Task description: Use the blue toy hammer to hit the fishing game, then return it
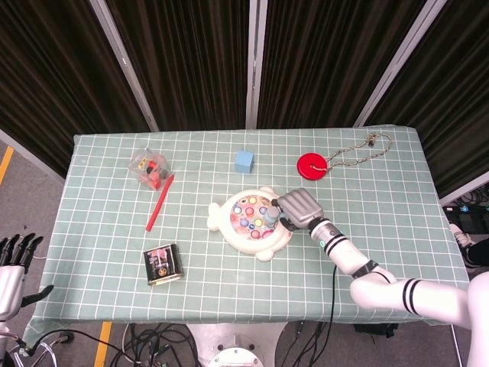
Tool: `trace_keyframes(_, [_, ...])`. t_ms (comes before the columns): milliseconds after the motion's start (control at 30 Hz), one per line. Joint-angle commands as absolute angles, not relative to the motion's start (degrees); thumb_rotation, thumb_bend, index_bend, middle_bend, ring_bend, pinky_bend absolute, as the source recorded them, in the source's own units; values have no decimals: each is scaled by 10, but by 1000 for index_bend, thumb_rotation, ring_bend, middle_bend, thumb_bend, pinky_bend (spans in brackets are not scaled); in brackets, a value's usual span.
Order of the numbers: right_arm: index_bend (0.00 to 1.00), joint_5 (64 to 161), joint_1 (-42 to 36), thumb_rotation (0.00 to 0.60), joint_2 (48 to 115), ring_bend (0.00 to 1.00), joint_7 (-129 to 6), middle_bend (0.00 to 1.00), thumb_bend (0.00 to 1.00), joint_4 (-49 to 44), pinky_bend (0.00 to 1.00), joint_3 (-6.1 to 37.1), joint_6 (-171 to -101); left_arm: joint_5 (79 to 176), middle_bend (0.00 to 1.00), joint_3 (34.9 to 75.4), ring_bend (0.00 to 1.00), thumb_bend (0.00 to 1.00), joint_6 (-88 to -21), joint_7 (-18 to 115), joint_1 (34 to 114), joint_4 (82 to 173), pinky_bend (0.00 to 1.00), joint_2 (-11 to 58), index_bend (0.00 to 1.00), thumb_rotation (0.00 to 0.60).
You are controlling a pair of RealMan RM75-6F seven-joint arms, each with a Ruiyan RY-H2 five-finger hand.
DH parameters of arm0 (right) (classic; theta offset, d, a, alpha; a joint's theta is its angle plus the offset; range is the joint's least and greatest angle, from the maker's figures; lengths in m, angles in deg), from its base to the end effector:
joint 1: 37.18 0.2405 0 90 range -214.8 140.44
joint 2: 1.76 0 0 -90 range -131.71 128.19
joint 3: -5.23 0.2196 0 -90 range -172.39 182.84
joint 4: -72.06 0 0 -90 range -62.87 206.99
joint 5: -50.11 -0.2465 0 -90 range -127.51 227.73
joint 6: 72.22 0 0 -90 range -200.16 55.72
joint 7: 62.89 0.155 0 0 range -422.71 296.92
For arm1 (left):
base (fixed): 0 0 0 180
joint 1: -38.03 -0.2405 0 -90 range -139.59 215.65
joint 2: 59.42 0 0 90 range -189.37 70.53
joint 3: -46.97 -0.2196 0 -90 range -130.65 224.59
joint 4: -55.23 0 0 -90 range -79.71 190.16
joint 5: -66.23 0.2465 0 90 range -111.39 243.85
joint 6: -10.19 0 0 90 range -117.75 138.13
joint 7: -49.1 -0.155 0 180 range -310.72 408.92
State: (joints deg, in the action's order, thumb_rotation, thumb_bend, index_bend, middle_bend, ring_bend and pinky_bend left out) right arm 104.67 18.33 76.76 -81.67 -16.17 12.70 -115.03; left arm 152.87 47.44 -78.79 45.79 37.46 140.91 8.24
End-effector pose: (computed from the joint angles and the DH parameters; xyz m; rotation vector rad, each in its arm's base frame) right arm -0.0922 -0.3666 -0.0385 2.0663 -0.9159 0.7790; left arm -0.3241 0.1535 0.1065 -1.3617 -0.8501 -0.7704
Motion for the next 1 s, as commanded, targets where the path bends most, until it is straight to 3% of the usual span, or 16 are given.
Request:
trace_keyframes(33, [727,1079,151,600,736,530,-763,676,675,-187,668,142,-1183,1529,78,474,0,58,-788,459,375,1409,0,82,115,600])
trace_keyframes(333, [726,1082,84,600,691,530,-691,672,674,-163,668,114,-1186,1530,78,474,0,58,-782,459,378,1408,0,84,115,600])
trace_keyframes(667, [680,1098,48,600,749,519,-645,634,653,-40,649,80,-1141,1534,78,473,0,58,-774,451,384,1413,0,85,115,600])
trace_keyframes(800, [493,1126,41,600,782,432,-642,531,594,2,538,74,-1147,1534,78,474,0,58,-777,447,384,1417,0,83,115,600])
trace_keyframes(933, [198,1158,29,600,791,214,-635,304,572,10,341,72,-1169,1535,78,474,0,58,-776,444,385,1421,0,81,115,600])
trace_keyframes(1000, [110,1174,18,600,786,136,-627,224,572,1,268,72,-1188,1536,78,474,0,58,-776,443,386,1421,0,81,115,600])
